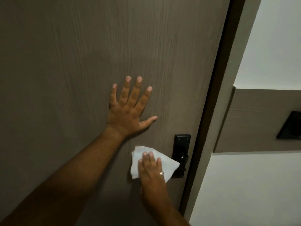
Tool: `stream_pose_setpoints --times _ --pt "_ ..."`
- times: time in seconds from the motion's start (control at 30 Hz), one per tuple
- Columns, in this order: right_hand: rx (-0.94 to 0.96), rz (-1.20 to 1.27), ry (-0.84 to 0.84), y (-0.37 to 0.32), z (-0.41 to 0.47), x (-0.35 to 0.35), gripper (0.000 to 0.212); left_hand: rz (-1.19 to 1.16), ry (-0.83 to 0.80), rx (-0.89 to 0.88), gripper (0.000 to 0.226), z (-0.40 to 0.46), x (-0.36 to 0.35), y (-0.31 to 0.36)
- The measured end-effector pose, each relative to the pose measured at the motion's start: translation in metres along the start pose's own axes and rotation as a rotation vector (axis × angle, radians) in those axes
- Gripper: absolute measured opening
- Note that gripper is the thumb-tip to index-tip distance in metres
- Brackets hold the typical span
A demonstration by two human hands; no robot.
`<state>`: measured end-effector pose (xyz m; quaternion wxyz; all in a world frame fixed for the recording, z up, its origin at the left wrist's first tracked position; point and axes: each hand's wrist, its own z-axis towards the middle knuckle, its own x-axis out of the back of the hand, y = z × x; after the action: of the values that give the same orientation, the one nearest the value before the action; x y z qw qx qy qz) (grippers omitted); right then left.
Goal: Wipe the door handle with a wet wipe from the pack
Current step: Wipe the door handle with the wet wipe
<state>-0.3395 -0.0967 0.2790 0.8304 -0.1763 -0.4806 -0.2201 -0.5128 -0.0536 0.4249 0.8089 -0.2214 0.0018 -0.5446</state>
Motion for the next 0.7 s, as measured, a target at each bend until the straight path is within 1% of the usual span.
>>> stream_pose_setpoints --times 0.03,0.07,0.1,0.13,0.17,0.2,0.23,0.27,0.3,0.33,0.37,0.4,0.43,0.47,0.5,0.53,0.6,0.63,0.67,0.7 --pt "0.069 -0.03 -0.033 -0.008 0.001 -0.003 0.051 0.005 0.01 -0.007 0.097 0.0 -0.001 0.0" --pt "0.09 -0.005 -0.094 -0.016 0.0 -0.003 0.038 0.012 0.018 -0.01 0.097 -0.001 -0.001 0.0" --pt "0.101 0.074 -0.136 -0.02 0.002 -0.003 0.053 0.016 0.017 -0.009 0.097 -0.001 -0.002 0.0" --pt "0.133 0.162 -0.085 -0.024 -0.001 -0.003 0.065 0.013 0.008 -0.007 0.097 -0.002 -0.002 0.0" --pt "0.115 0.262 -0.17 -0.027 -0.008 0.003 0.063 0.009 -0.009 -0.007 0.096 -0.003 -0.002 0.0" --pt "0.074 0.349 -0.207 -0.027 -0.014 0.008 0.05 0.004 -0.029 -0.006 0.096 -0.005 -0.001 -0.001" --pt "0.019 0.377 -0.233 -0.026 -0.017 0.014 0.037 -0.003 -0.056 -0.002 0.094 -0.005 0.001 -0.001" --pt "-0.105 0.489 -0.191 -0.024 -0.022 0.021 0.03 -0.014 -0.091 0.004 0.092 -0.005 0.005 -0.001" --pt "-0.239 0.669 -0.217 -0.021 -0.031 0.028 0.028 -0.023 -0.13 0.014 0.09 -0.005 0.011 0.001" --pt "-0.397 0.866 -0.188 -0.018 -0.035 0.035 0.03 -0.04 -0.173 0.025 0.086 -0.007 0.018 0.004" --pt "-0.521 1.056 -0.099 -0.013 -0.039 0.043 0.036 -0.084 -0.218 0.039 0.08 -0.011 0.027 0.008" --pt "-0.627 1.208 -0.04 -0.008 -0.043 0.052 0.04 -0.179 -0.263 0.064 0.073 -0.018 0.037 0.014" --pt "-0.691 1.338 0.012 -0.002 -0.042 0.058 0.04 -0.342 -0.312 0.118 0.065 -0.03 0.049 0.022" --pt "-0.734 1.414 0.041 0.002 -0.044 0.066 0.036 -0.567 -0.377 0.221 0.057 -0.044 0.063 0.031" --pt "-0.762 1.473 0.066 0.007 -0.044 0.069 0.032 -0.827 -0.476 0.38 0.052 -0.06 0.079 0.041" --pt "-0.778 1.511 0.092 0.01 -0.045 0.073 0.029 -1.1 -0.592 0.57 0.052 -0.073 0.097 0.051" --pt "-0.778 1.555 0.155 0.015 -0.05 0.08 0.024 -1.578 -0.788 0.896 0.058 -0.095 0.128 0.071" --pt "-0.772 1.536 0.182 0.016 -0.052 0.081 0.023 -1.699 -0.878 0.994 0.058 -0.105 0.136 0.08" --pt "-0.774 1.511 0.194 0.017 -0.054 0.082 0.022 -1.765 -0.935 1.049 0.049 -0.113 0.14 0.087" --pt "-0.778 1.472 0.204 0.019 -0.056 0.082 0.021 -1.777 -0.956 1.088 0.036 -0.118 0.143 0.092"
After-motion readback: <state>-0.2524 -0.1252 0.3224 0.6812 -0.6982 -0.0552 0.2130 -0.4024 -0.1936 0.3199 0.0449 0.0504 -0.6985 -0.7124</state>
